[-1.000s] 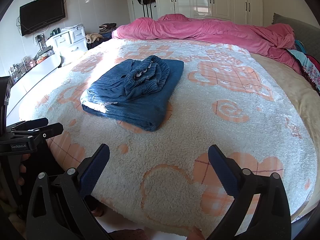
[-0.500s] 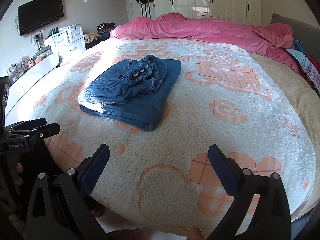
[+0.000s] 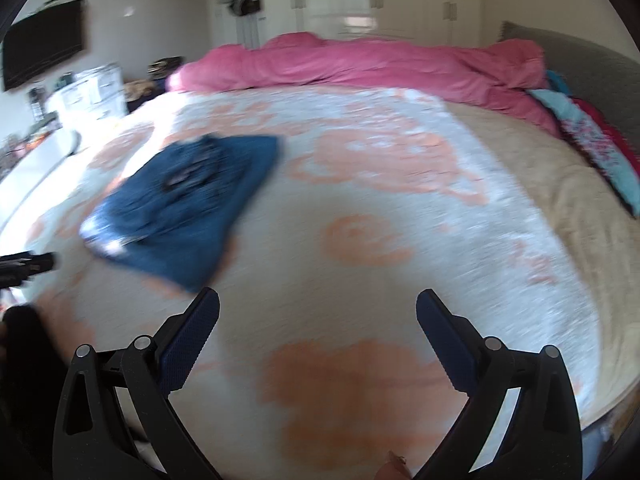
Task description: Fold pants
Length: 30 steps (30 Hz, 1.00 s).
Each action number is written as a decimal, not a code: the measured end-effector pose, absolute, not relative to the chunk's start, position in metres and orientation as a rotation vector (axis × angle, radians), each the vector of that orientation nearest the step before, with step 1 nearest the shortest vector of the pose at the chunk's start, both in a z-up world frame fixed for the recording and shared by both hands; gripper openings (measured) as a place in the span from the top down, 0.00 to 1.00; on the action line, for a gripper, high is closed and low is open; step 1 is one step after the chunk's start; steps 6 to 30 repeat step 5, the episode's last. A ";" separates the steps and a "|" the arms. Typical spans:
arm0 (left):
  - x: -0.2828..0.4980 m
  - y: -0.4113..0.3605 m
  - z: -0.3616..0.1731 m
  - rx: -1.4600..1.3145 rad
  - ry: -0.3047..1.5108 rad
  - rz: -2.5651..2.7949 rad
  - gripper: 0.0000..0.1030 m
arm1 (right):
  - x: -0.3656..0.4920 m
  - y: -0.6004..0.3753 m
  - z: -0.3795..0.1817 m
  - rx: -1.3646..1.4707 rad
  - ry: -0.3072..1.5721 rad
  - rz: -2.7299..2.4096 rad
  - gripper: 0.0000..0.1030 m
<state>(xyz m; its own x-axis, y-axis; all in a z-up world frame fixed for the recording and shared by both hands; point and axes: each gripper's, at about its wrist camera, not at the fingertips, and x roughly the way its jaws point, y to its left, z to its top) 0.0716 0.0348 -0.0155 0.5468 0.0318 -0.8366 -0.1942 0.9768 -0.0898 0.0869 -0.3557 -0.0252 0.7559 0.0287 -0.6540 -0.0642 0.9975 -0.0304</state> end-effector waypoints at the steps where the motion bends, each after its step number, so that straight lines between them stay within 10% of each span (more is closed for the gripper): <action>1: 0.089 0.055 -0.015 -0.186 1.005 0.164 0.09 | 0.101 -0.372 -0.026 -0.054 0.720 0.004 0.04; 30: 0.153 0.127 -0.015 -0.142 1.015 0.311 0.09 | 0.172 -0.452 -0.032 -0.012 0.812 -0.192 0.04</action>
